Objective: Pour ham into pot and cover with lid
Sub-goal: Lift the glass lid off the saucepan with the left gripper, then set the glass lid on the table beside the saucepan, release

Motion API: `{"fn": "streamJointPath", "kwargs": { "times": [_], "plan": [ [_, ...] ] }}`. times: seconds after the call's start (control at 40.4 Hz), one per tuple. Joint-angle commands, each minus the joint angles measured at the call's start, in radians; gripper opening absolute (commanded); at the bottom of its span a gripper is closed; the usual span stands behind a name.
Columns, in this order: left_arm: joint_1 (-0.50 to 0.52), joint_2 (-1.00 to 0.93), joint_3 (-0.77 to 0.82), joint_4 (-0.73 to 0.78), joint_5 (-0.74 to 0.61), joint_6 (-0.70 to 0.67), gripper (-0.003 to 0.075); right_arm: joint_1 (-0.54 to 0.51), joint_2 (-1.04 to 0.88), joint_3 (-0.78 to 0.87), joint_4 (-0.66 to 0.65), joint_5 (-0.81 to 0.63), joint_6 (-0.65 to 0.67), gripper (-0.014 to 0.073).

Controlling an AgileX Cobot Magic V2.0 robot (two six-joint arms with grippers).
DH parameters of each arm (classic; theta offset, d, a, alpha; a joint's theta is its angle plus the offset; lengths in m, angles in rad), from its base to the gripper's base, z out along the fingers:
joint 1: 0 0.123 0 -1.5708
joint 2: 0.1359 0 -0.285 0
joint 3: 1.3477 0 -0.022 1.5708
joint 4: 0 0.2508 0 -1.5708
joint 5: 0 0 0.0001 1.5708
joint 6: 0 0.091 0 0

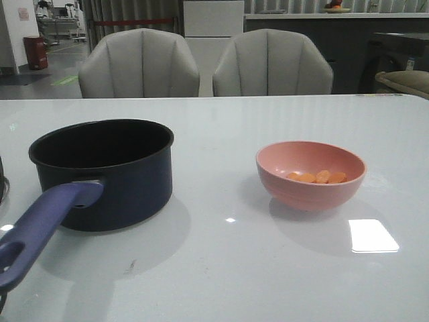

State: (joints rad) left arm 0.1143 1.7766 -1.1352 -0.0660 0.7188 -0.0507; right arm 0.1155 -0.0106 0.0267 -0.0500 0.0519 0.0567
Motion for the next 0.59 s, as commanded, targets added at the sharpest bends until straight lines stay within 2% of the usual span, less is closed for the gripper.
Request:
{"fn": "streamJointPath", "kwargs": {
  "times": [0.0,0.099,0.149,0.57],
  "plan": [
    [-0.001,-0.041,-0.026,-0.011,-0.036,-0.002,0.047,-0.007,-0.02,-0.005,-0.007,-0.078,-0.002,0.0159],
    [-0.001,-0.041,-0.026,-0.011,-0.026,-0.002,0.0578,-0.007,-0.02,-0.005,-0.007,-0.078,-0.002,0.0159],
    [-0.001,-0.041,-0.028,-0.011,-0.021,-0.002,0.0604,-0.007,-0.02,-0.005,-0.007,-0.078,-0.002,0.0159],
    [-0.032,-0.107,-0.096,-0.011,0.056,0.014,0.0606,-0.007,-0.02,-0.005,-0.007,-0.078,-0.002,0.0159]
  ]
}}
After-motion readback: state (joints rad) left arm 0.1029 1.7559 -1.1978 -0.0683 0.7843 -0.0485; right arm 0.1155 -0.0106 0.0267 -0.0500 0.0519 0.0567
